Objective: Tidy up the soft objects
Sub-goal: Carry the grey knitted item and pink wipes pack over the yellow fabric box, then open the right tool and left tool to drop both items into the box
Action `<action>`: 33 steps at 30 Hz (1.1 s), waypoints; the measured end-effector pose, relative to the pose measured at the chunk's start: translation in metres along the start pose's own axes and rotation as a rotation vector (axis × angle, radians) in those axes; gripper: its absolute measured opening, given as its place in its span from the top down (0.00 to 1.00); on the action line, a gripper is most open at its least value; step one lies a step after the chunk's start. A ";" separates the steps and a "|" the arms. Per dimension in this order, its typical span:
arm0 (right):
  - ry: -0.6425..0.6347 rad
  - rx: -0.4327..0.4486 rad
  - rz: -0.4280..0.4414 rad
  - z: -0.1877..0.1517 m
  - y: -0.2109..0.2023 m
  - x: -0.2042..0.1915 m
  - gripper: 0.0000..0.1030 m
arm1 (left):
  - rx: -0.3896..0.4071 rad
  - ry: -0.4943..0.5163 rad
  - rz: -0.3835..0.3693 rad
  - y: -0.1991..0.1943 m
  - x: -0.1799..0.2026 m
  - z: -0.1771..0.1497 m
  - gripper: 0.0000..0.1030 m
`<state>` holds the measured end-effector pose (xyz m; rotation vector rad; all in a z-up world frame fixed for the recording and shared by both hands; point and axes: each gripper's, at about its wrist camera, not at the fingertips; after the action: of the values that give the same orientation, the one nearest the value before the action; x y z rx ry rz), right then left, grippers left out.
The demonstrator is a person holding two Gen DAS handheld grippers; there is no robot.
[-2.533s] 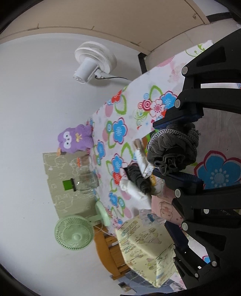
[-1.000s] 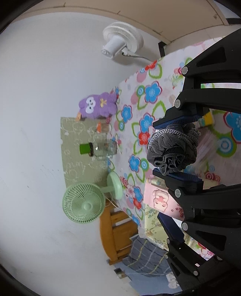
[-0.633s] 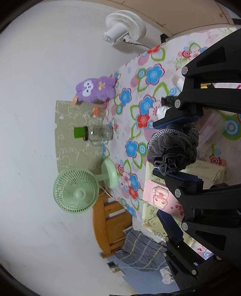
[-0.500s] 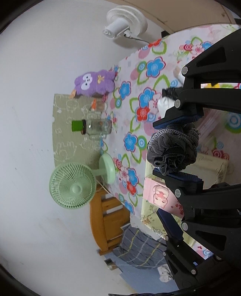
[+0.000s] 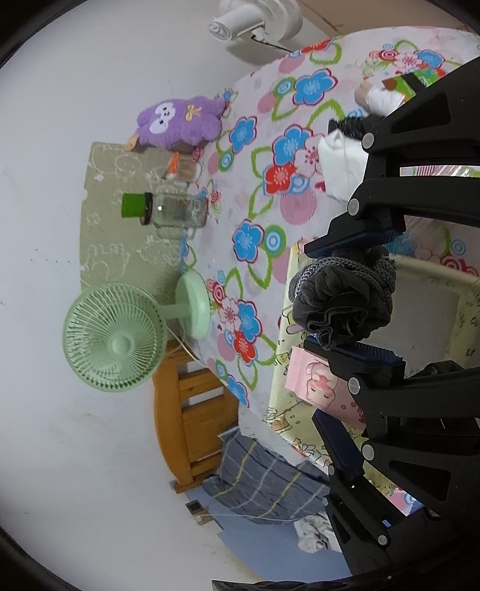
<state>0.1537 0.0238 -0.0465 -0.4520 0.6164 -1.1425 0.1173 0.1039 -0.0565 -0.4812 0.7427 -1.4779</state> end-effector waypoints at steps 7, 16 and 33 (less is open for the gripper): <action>-0.003 -0.050 0.015 -0.003 0.026 -0.004 0.55 | -0.043 -0.022 0.010 0.019 -0.010 -0.006 0.59; -0.021 -0.068 0.030 -0.003 0.038 -0.010 0.44 | -0.060 -0.047 0.006 0.024 -0.016 -0.008 0.29; -0.024 -0.004 0.018 0.002 0.009 -0.001 0.17 | -0.010 -0.030 0.026 -0.001 0.001 -0.001 0.14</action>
<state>0.1609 0.0276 -0.0501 -0.4625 0.6011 -1.1171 0.1159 0.1034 -0.0573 -0.4983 0.7302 -1.4403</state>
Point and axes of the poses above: each gripper's, at about its wrist camera, not at the fingertips, and y roughly the way its jaws point, x to its right, z to its top, and after that the axes turned 10 degrees about y, right-handed
